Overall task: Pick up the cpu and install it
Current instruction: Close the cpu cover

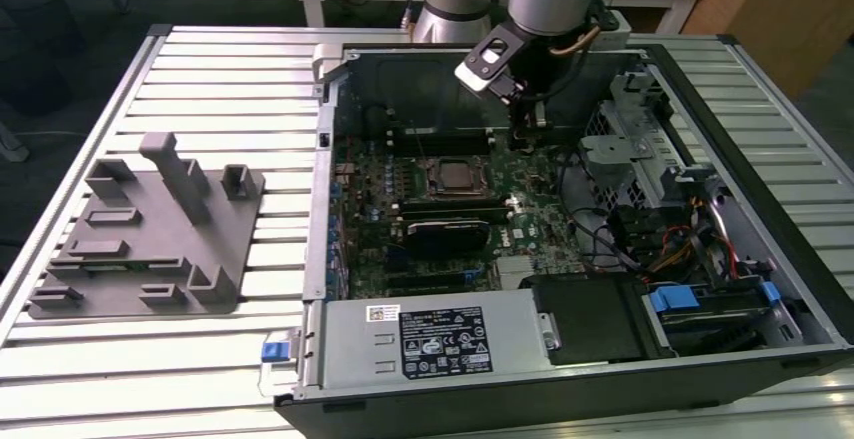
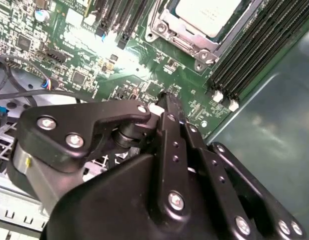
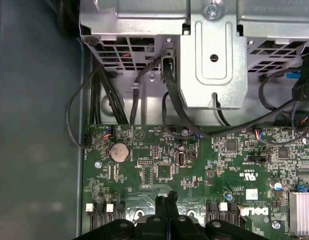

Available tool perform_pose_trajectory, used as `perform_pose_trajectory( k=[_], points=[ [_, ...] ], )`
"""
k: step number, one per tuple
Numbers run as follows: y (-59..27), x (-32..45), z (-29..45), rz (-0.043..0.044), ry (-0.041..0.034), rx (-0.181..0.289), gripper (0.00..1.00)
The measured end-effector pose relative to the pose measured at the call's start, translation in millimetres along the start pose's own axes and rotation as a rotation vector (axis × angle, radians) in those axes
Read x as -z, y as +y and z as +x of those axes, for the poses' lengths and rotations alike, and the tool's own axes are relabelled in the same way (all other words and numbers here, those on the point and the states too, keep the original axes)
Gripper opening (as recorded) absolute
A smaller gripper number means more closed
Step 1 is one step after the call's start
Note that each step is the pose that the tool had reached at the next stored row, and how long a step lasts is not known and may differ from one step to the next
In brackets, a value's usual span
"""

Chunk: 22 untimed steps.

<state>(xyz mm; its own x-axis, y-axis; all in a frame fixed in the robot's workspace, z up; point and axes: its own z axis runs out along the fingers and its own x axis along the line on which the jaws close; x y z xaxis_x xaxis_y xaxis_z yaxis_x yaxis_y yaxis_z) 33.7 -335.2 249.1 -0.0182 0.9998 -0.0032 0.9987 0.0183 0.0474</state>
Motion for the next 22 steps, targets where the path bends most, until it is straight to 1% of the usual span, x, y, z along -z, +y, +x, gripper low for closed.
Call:
perform_pose_trajectory(
  k=[4, 13, 22],
  points=[
    [-1.9, 0.1, 0.0, 0.0, 0.0004, 0.0, 0.11],
    [-15.9, 0.5, 0.2, -0.0001, 0.0014, 0.0, 0.11],
    [-24.0, -1.1, -2.5, -0.0001, 0.0013, 0.0, 0.11]
  ],
)
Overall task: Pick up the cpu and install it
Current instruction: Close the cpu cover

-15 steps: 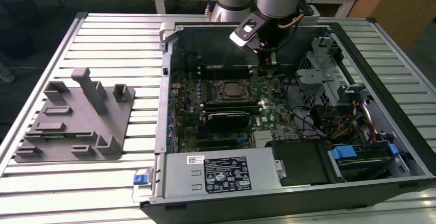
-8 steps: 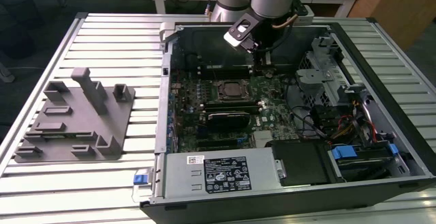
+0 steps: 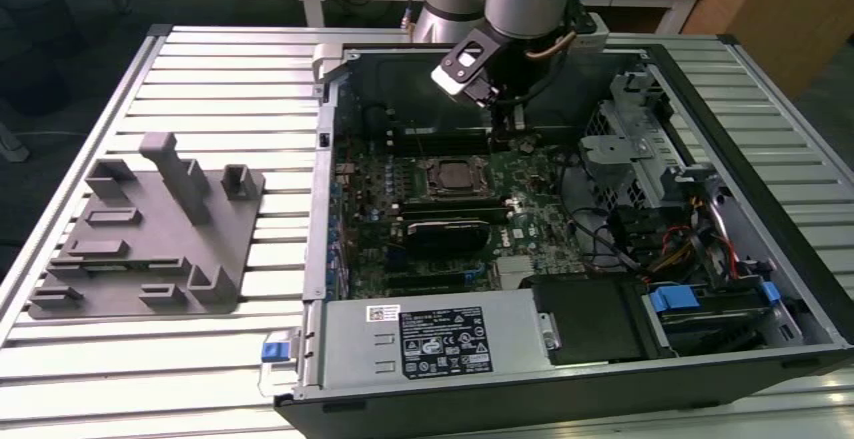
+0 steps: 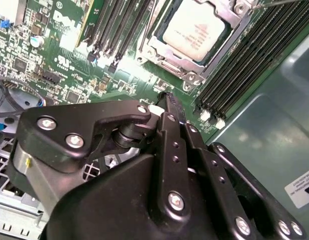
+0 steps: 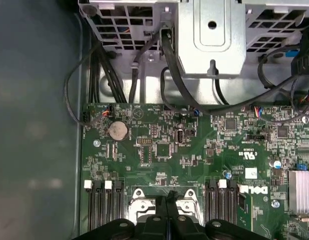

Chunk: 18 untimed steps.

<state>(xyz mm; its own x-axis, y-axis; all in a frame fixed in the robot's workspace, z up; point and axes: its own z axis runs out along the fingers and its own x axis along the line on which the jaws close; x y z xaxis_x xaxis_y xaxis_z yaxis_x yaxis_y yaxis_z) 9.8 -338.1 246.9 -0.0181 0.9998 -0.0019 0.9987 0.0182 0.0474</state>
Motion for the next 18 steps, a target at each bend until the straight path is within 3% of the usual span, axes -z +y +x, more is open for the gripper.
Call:
perform_pose_trajectory(
  k=[9, 18],
  points=[
    [-8.1, -0.5, -1.4, 0.0001, 0.0, 0.0, 0.11],
    [-10.0, -0.5, -1.4, 0.0001, 0.0, 0.0, 0.11]
  ],
)
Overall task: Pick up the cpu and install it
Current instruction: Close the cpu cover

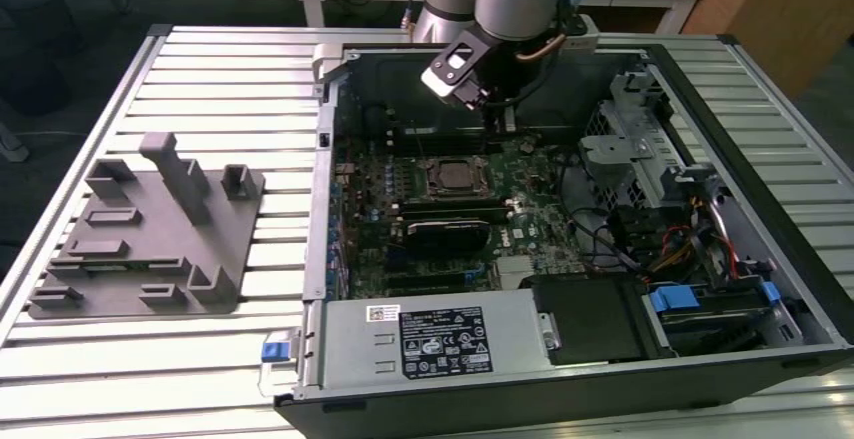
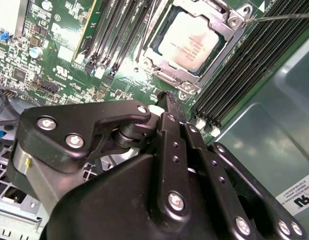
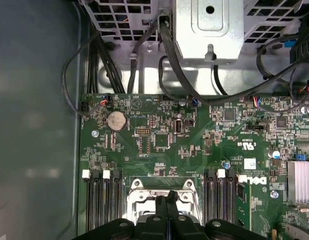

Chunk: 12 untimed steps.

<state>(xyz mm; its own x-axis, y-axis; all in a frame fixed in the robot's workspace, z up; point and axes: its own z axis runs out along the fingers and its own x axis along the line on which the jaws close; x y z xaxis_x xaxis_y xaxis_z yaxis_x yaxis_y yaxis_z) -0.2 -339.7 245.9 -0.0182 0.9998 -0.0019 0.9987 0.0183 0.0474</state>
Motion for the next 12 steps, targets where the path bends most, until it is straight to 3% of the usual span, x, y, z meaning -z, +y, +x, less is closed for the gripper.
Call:
perform_pose_trajectory(
  k=[12],
  points=[
    [-10.6, 0.0, 0.2, -0.0001, 0.0002, 0.0, 0.11]
  ],
)
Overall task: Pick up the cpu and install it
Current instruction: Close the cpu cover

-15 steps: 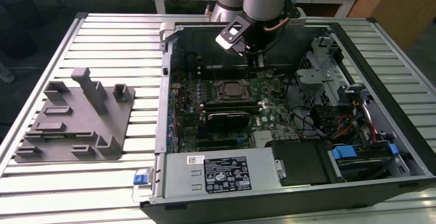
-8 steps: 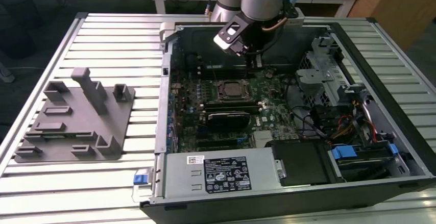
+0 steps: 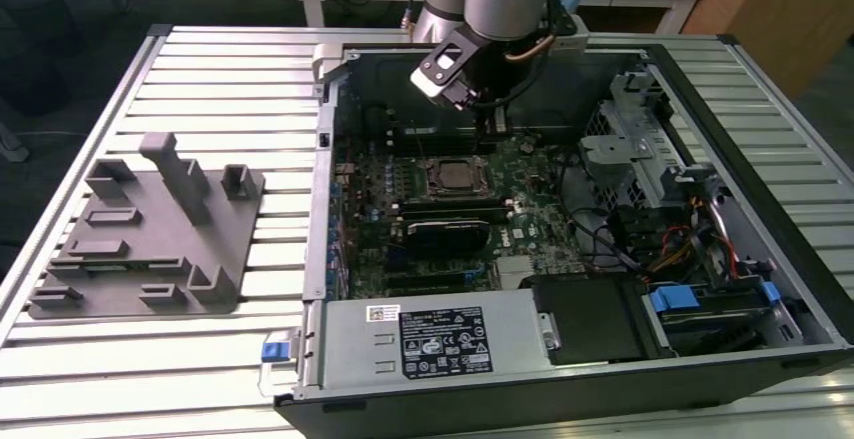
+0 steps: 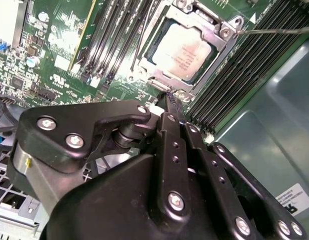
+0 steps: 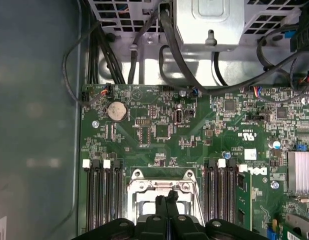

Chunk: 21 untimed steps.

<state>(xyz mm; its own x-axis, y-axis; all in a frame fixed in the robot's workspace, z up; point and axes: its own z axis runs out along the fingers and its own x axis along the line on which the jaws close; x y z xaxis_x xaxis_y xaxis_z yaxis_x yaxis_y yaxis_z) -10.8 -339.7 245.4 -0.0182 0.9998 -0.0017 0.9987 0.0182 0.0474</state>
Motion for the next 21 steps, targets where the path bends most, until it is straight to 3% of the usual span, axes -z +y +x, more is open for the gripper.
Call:
perform_pose_trajectory(
  k=[7, 21],
  points=[
    [-8.9, 0.1, 0.1, -0.0001, 0.0001, 0.0, 0.11],
    [-18.0, -3.6, -3.0, 0.0, 0.0, 0.0, 0.11]
  ],
)
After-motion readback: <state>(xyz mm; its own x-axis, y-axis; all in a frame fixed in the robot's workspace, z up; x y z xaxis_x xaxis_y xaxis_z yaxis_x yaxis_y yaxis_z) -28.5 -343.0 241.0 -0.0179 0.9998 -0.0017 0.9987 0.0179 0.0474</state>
